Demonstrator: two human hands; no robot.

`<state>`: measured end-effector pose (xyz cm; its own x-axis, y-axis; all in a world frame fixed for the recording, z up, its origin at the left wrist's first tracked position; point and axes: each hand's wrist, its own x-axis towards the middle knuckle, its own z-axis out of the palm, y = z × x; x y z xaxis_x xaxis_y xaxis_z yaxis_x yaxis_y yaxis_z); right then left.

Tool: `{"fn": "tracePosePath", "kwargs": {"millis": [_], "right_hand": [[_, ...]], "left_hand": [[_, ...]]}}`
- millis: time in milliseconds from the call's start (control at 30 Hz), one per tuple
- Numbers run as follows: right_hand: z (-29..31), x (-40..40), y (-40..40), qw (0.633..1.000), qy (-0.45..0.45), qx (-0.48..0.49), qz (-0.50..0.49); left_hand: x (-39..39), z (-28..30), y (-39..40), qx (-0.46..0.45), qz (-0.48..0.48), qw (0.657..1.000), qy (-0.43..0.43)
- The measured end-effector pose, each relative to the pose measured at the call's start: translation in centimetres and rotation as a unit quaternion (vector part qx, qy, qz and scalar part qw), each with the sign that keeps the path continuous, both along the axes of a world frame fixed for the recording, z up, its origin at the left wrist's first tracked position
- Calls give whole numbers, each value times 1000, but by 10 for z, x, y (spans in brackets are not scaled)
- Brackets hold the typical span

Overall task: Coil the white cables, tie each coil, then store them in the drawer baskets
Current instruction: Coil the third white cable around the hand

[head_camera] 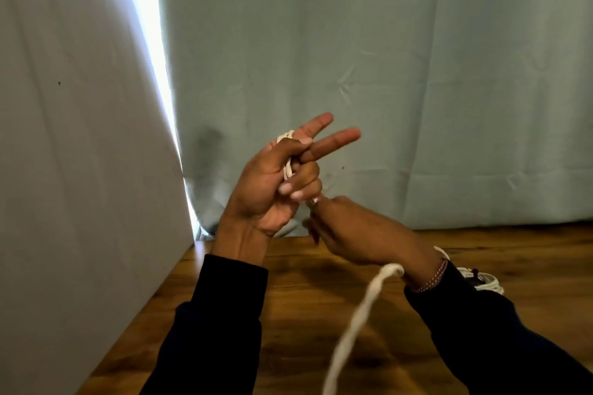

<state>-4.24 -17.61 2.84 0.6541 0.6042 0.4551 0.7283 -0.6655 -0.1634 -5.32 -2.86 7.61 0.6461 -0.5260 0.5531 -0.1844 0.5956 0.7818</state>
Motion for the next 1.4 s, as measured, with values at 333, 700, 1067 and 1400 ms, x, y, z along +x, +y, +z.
{"fn": "tracePosePath", "kwargs": {"millis": [333,700,1067,1400], "right_hand": [[40,-66,-12,997,-57,-33,31],[59,-53,-52,964,-262,10,53],[47,-16,-62,810,-582,42,-66],[19,10,-35,982,-88,160,43]], "left_hand": [[15,-3,12,71,203,976,22],[5,-10,-10,324,181,925,-83],[-4,-9,-4,367,55,922,-113],[-8,-5,-10,142,-56,987,-41]]}}
